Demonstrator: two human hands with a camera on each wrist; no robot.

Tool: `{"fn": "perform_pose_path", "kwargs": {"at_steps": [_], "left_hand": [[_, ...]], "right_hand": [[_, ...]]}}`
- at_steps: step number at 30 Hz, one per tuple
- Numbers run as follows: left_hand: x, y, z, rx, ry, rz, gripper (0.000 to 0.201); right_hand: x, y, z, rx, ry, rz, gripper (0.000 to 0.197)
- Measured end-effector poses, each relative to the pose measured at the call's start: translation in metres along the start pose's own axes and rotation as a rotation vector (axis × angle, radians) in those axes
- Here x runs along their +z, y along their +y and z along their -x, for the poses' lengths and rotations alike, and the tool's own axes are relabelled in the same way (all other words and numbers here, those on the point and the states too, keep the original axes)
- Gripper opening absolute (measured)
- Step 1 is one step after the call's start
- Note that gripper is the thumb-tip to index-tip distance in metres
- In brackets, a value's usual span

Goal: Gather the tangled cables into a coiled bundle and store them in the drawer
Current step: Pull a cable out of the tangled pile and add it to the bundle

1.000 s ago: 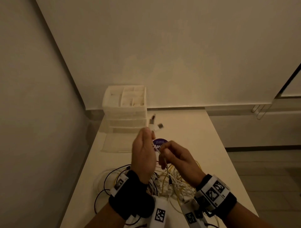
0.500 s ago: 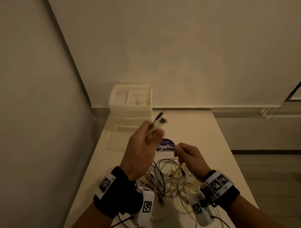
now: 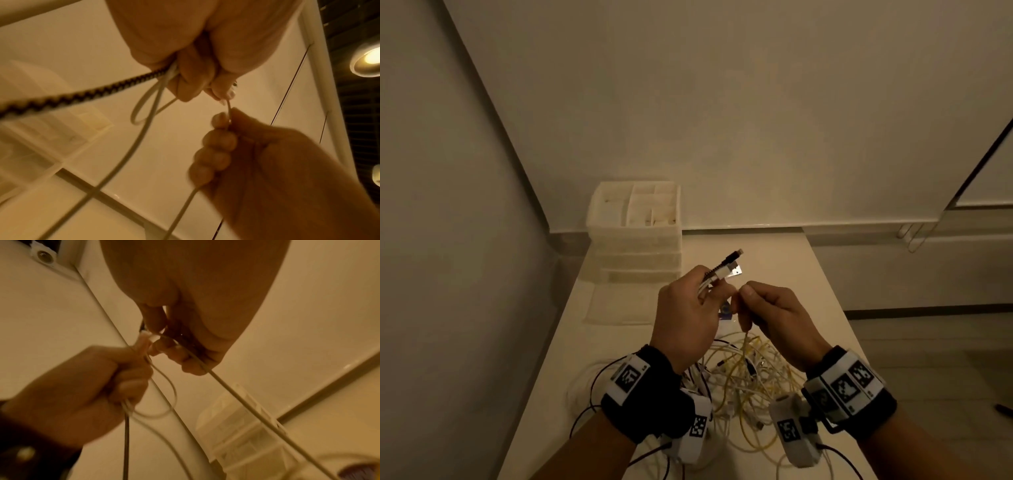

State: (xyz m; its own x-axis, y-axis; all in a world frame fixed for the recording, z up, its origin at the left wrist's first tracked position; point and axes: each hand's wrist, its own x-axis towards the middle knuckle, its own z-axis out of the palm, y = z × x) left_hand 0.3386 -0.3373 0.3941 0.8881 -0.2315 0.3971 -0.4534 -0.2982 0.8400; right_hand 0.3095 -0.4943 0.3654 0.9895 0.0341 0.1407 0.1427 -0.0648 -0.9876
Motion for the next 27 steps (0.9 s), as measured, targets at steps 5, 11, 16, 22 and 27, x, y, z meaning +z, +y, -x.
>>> {"fn": "perform_pose_path", "kwargs": {"at_steps": [5,11,16,22,27], "left_hand": [[-0.023,0.008,-0.022,0.044,0.256,0.12,0.03],[-0.063,-0.014,-0.035,-0.019,0.52,0.203,0.013],[-0.082,-0.014,-0.031,0.049,0.567,0.049,0.008],[-0.023,-0.012,-0.01,0.013,-0.131,-0.09,0.015],[-0.001,-0.033,-0.016,-0.011,-0.129,-0.217,0.024]], "right_hand": [[0.014,0.046,0.013,0.095,-0.048,0.045,0.034],[0.012,0.085,0.003,0.1,-0.012,0.372,0.032],[0.001,0.081,-0.006,0.132,0.018,0.383,0.035],[0.015,0.028,-0.023,-0.002,-0.073,0.248,0.029],[0.005,0.015,-0.029,0.025,-0.082,0.103,0.031]]}}
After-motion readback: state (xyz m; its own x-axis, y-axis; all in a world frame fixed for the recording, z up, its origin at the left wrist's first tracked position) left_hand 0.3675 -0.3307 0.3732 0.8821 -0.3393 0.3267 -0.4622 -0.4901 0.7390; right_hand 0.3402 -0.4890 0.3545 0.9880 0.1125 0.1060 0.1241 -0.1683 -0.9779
